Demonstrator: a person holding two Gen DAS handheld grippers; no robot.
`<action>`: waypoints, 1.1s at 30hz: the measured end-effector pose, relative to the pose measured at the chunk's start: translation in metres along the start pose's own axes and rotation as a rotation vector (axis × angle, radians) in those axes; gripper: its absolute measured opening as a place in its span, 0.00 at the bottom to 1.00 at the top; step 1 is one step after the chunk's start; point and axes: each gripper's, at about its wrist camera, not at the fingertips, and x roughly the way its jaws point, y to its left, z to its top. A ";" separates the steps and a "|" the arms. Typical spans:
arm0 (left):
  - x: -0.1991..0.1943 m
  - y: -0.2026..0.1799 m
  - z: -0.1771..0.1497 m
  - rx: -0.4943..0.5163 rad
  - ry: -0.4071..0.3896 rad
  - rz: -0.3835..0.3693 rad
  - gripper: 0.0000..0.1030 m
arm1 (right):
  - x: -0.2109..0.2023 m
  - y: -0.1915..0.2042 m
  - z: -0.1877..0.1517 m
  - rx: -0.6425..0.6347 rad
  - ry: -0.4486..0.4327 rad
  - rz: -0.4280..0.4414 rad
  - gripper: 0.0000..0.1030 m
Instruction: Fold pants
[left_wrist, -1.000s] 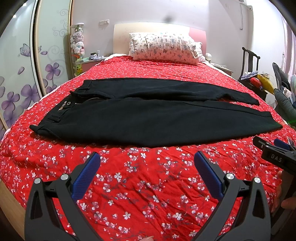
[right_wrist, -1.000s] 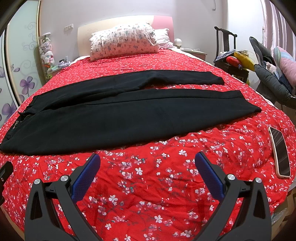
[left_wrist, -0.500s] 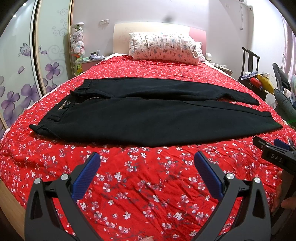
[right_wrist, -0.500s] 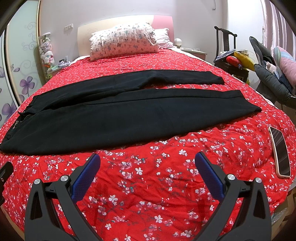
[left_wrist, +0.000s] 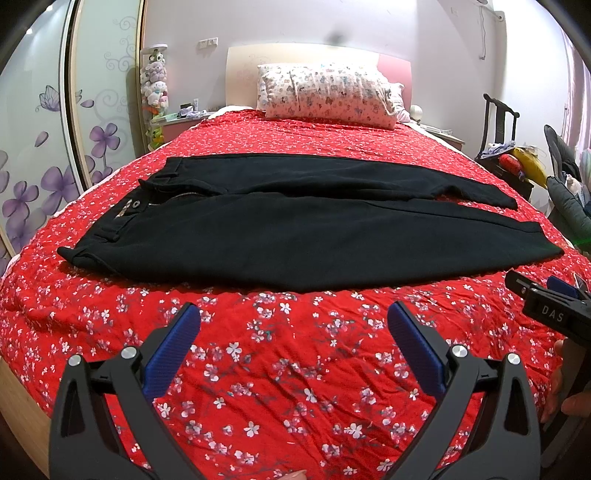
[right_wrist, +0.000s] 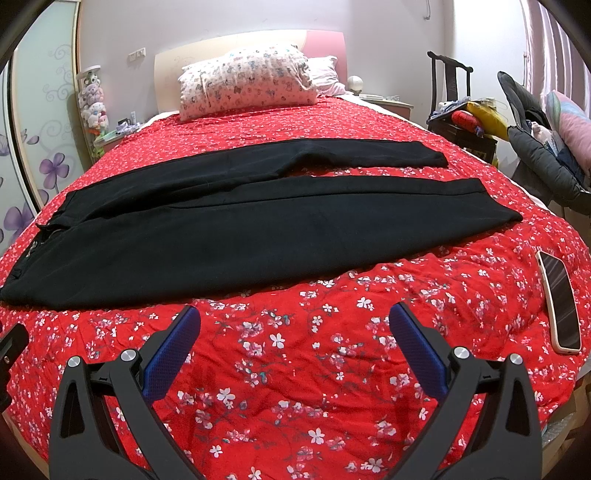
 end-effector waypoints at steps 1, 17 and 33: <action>0.000 -0.001 0.001 0.000 0.000 0.000 0.98 | 0.000 0.000 0.000 0.000 0.000 0.000 0.99; 0.017 -0.008 0.004 0.003 -0.005 -0.002 0.98 | -0.006 -0.016 0.002 0.076 -0.035 0.056 0.99; 0.080 0.006 0.053 -0.162 -0.025 -0.176 0.98 | 0.089 -0.164 0.177 0.395 0.024 0.353 0.99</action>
